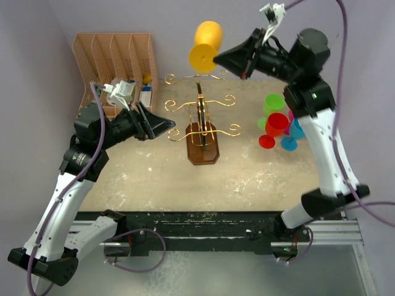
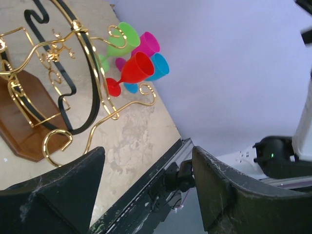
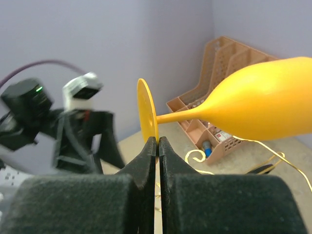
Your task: Take the wine glass off the wine glass rack
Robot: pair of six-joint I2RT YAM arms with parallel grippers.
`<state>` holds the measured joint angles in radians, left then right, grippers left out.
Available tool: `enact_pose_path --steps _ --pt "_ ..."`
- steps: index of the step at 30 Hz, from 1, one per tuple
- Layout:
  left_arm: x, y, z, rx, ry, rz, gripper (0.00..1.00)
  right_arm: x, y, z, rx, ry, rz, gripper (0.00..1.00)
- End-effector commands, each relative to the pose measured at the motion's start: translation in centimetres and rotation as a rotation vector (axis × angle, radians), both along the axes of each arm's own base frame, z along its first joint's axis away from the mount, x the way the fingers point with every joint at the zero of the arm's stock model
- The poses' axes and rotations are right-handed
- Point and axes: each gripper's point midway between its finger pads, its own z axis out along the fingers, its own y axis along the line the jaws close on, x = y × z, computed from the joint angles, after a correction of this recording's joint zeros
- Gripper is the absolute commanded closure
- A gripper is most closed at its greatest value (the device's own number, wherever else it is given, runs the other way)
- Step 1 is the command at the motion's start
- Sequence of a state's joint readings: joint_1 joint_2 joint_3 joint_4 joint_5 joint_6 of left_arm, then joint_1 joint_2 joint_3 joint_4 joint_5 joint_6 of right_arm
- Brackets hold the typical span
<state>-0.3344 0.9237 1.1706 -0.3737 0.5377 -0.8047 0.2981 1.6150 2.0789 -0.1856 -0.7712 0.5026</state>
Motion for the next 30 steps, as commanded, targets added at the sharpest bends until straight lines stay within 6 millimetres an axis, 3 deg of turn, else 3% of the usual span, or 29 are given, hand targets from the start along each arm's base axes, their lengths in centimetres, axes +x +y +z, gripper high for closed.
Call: enact_pose_path --steps 1,5,9,14,20,24,30 --pt "-1.0 -0.1 5.3 -0.088 -0.125 -0.024 0.24 -5.1 -1.7 -0.8 -0.221 -0.195 -0.173 1.00" --pt "-1.9 0.1 6.3 -0.132 -0.126 -0.024 0.24 -10.1 -2.3 -2.6 -0.307 -0.284 -0.231 1.00" --pt "-2.8 0.5 6.8 -0.203 -0.097 0.000 0.25 -12.7 -4.9 -4.9 -0.369 -0.303 -0.315 1.00" --pt "-3.8 0.2 6.4 -0.334 -0.014 -0.034 0.26 -13.9 -6.3 -8.6 -0.462 -0.337 -0.331 1.00" --pt "-3.6 -1.0 5.2 -0.388 0.164 -0.093 0.27 -12.7 -5.6 -11.6 -0.619 -0.407 -0.431 1.00" --pt "-2.8 -1.2 5.5 -0.379 0.223 -0.076 0.27 -12.7 -3.7 -11.1 -0.696 -0.524 -0.503 1.00" --pt "-1.8 -1.9 6.6 -0.375 0.262 -0.103 0.27 -13.0 -2.6 -7.5 -0.691 -0.680 -0.610 1.00"
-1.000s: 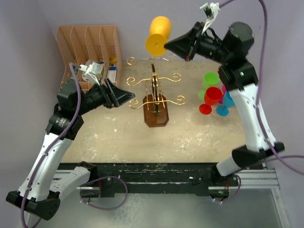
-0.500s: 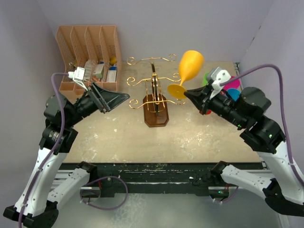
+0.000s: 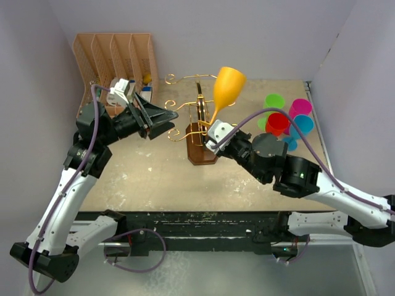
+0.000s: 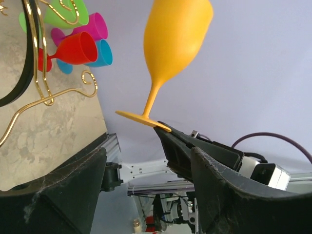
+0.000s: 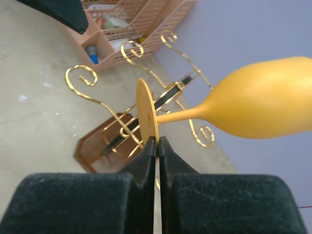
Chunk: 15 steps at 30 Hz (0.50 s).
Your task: Take the wine glass off the wine glass rack
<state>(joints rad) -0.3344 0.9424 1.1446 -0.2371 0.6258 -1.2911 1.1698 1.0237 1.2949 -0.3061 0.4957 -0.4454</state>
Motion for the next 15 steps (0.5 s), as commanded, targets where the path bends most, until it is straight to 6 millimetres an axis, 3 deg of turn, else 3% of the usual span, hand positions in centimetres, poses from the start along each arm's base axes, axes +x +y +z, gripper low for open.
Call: enact_pose_path --steps 1,8,15 --pt "-0.8 -0.3 4.0 -0.060 -0.048 -0.047 0.27 1.2 -2.3 6.9 0.087 -0.233 -0.153 1.00" --pt "0.2 -0.9 4.7 -0.069 -0.038 -0.071 0.28 1.0 -0.5 7.7 0.010 -0.339 -0.124 1.00" --pt "1.4 -1.7 5.5 -0.094 -0.050 -0.101 0.28 0.3 2.1 6.8 -0.099 -0.431 -0.095 1.00"
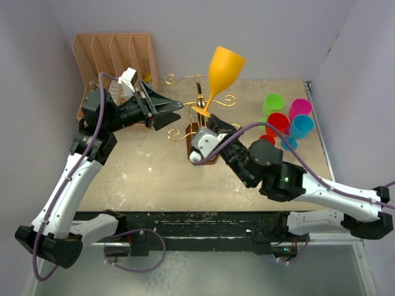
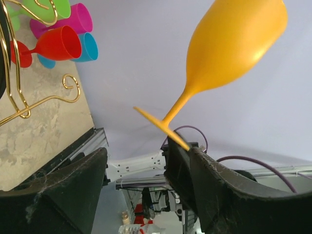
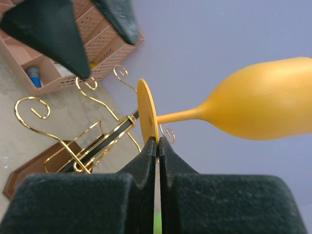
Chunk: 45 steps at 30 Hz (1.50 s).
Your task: Take the wine glass off the wine glass rack
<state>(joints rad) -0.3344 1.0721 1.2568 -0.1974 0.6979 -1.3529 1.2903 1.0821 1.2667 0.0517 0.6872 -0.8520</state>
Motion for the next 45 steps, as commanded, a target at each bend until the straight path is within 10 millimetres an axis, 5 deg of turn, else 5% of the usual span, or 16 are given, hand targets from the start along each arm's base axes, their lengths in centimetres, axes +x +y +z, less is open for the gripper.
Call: enact_pose_path --steps 1,33,45 --pt "-0.1 -0.2 3.4 -0.056 -0.079 -0.028 0.29 0.0 0.7 1.1 -0.044 -0.104 -0.038 1.00" --pt "0.0 -1.3 2.5 -0.151 -0.004 -0.124 0.31 -1.5 1.2 0.4 -0.153 -0.488 -0.206 1.00" --pt "-0.8 -1.8 2.0 -0.137 -0.012 -0.187 0.48 -1.8 2.0 0.8 -0.162 -0.521 -0.217 1.00"
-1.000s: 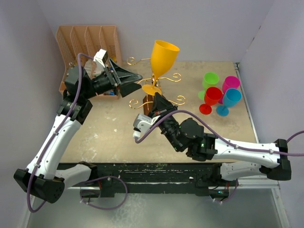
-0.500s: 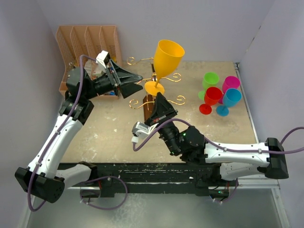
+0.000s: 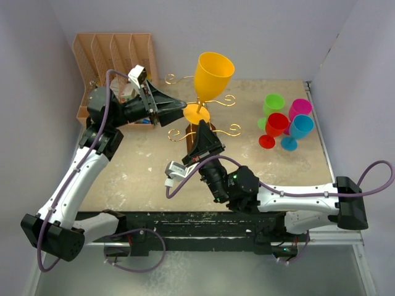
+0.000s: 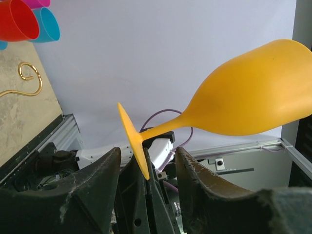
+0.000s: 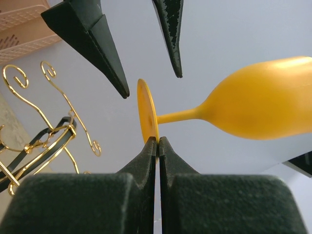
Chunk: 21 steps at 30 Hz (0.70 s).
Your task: Take the wine glass off the wine glass rack
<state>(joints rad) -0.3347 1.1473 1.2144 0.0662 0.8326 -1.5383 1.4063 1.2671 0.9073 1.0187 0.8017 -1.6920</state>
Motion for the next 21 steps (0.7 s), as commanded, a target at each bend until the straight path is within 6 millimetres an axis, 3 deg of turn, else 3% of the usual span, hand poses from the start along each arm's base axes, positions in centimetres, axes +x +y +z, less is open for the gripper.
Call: enact_pose_path --steps 1,11,17,19,21 --pt "-1.0 -0.2 0.7 -0.015 -0.037 -0.048 0.48 -0.5 -1.4 2.7 0.113 -0.040 -0.002 1.00" --pt "-1.2 -0.5 -0.8 -0.031 0.007 -0.067 0.56 -1.1 -0.2 2.6 0.095 -0.061 0.006 1.00" --pt "-1.2 -0.4 -0.2 -0.051 0.000 -0.059 0.56 -1.5 0.2 2.3 0.088 -0.055 0.019 1.00" --pt "-1.2 -0.4 -0.1 -0.051 -0.001 -0.060 0.65 -1.6 0.4 2.2 0.084 -0.053 0.024 1.00" --pt "-1.3 -0.4 -0.1 -0.053 -0.003 -0.061 0.94 -1.7 0.5 2.1 0.085 -0.048 0.028 1.00"
